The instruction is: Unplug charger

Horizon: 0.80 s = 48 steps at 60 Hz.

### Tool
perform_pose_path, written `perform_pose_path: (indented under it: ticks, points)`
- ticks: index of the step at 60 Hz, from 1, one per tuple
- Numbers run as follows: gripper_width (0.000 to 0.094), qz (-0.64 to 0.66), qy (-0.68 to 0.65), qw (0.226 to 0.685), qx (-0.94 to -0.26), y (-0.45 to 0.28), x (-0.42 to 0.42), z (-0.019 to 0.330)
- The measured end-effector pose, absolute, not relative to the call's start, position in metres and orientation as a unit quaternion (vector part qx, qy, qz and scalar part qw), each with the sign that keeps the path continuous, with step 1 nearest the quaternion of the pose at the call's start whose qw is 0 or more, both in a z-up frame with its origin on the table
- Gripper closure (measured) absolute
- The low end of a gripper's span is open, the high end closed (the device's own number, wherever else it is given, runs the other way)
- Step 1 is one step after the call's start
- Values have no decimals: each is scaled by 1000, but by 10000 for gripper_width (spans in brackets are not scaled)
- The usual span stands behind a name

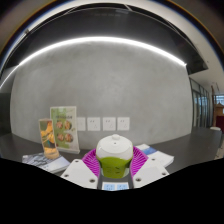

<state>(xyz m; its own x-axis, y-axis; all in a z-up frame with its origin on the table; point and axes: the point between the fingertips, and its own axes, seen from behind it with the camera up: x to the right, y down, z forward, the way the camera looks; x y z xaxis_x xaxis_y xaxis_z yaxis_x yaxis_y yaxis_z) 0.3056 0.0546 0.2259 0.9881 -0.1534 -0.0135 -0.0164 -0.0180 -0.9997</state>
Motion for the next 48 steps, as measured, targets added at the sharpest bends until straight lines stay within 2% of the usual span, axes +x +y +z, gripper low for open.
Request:
perform_pose_path:
  ticks: [6, 14, 25, 32, 48]
  points:
    - [596, -58, 71, 721, -687, 54, 318, 289]
    - [587, -122, 65, 700, -701, 41, 350, 290]
    - [530, -156, 95, 612, -769, 47, 436, 189]
    - [516, -173, 112, 566, -798, 63, 498, 146]
    - [499, -98, 33, 534, -839, 151, 537, 95]
